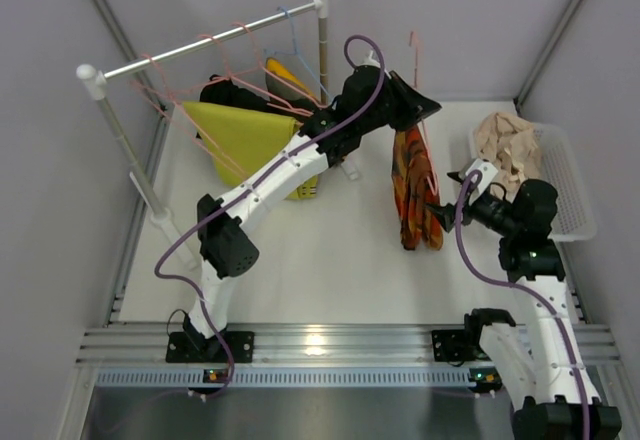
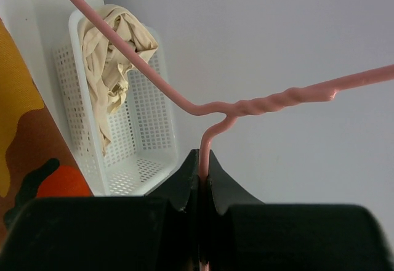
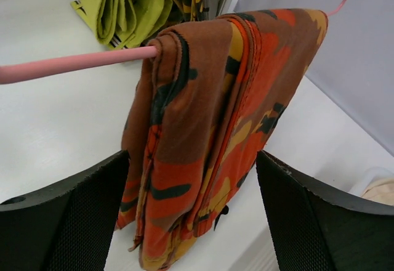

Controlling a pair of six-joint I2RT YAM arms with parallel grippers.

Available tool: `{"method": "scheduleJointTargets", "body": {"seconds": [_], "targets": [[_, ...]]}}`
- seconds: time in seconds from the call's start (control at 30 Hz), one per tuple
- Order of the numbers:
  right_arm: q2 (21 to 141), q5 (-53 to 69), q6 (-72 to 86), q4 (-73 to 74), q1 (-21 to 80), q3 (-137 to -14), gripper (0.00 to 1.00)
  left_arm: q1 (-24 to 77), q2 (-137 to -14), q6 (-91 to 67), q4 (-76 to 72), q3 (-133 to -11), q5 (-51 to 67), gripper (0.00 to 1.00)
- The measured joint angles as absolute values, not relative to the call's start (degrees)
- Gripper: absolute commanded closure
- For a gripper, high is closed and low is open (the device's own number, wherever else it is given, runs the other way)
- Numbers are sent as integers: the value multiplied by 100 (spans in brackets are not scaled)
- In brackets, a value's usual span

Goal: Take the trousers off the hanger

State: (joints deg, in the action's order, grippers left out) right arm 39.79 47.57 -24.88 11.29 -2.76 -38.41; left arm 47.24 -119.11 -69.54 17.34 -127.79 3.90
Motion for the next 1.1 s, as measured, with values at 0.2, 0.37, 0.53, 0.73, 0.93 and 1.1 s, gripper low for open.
{"method": "scheduleJointTargets", "body": {"seconds": [0.2, 0.37, 0.53, 0.73, 0.93, 1.1], "targets": [[4171, 4595, -2499, 886, -165, -3868, 24, 4742, -11902, -7133, 1638, -12768, 550, 100], [4237, 4351, -2477, 580, -115, -3868, 24, 4737, -11848, -7299, 1616, -12728, 642, 100], [4482, 4003, -2143, -3, 71, -3868, 20, 4733, -11751, -7507, 1570, -12682, 733, 100], [4792, 3669, -1938, -473, 617, -3872, 17, 4735, -11723, -7649, 1503, -12656, 821, 100], [4880, 2692, -1855, -1090, 897, -3813, 29, 4735, -11668, -7706, 1468, -12621, 858, 100], [4875, 2268, -1817, -1472, 893, -3669, 30, 4724, -11559, -7695, 1378, -12540, 858, 100]]}}
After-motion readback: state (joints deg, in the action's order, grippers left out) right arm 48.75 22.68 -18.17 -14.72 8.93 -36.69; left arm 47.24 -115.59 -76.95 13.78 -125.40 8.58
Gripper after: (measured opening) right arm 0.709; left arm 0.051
